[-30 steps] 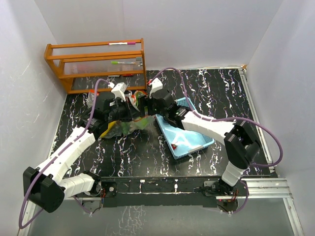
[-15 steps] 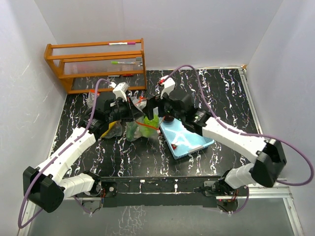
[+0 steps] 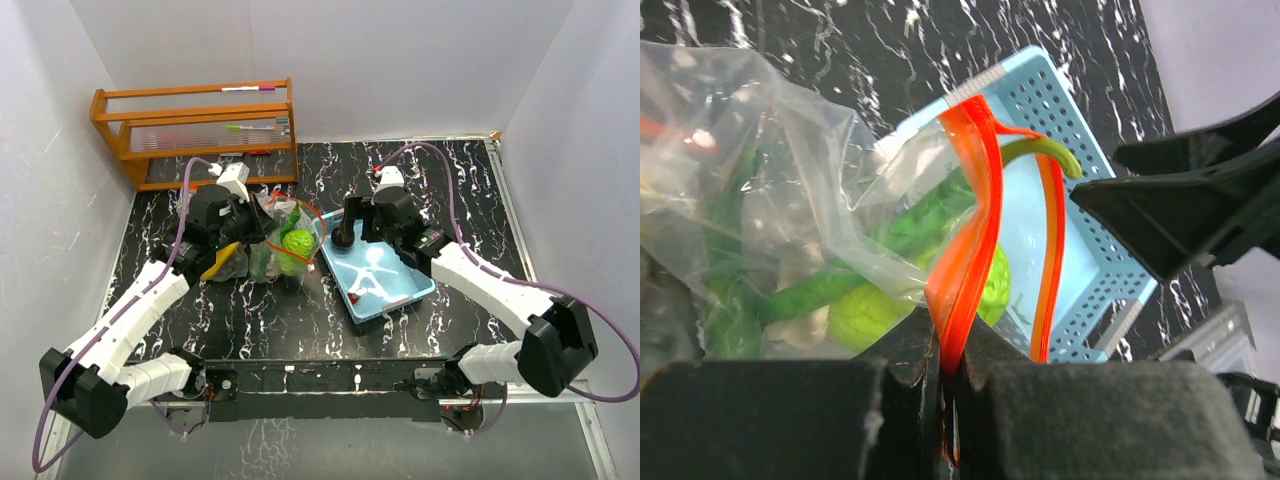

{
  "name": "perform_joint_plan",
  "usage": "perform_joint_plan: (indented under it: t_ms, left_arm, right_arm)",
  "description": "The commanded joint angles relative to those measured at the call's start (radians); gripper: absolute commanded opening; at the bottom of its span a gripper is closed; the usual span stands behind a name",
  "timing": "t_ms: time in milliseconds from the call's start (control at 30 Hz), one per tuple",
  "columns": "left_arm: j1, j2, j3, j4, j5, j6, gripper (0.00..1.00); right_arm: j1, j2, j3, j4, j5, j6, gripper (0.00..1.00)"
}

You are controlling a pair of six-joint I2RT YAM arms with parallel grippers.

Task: Place the food in the zip-top bag and seal the zipper
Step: Pick up the fake vegetable from the bin.

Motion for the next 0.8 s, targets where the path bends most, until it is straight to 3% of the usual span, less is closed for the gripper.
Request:
perform_joint_plan:
  t_ms: [0,367,633,700,767]
  left_arm:
    - [-0.002,-0.078,0.054,-0.035,-0.136,0.025,0.00]
    - [-0.003,-0.094,0.020,0.035,-0.093,0.012,0.00]
    - [-0.003,-0.088,-0.004,0.059,-0.054,0.012,0.00]
    - [-0.003,-0.089,-0.010,0.061,-0.052,0.013,0.00]
    - [-0.002,-0.090,-0.016,0.064,-0.052,0.011,0.00]
  right_arm:
    - [-0.052,0.048,-0.016,0.059,-0.017,0.046,0.98]
    - [-0.080,0.416,0.105,0.149,-0.144,-0.017,0.98]
    - [-0.079,0.540,0.097,0.259,-0.071,-0.017,0.99]
    - [-0.080,0.545,0.082,0.285,-0.055,-0.020,0.95]
    - [-0.080,0.546,0.064,0.310,-0.045,-0.034,0.84]
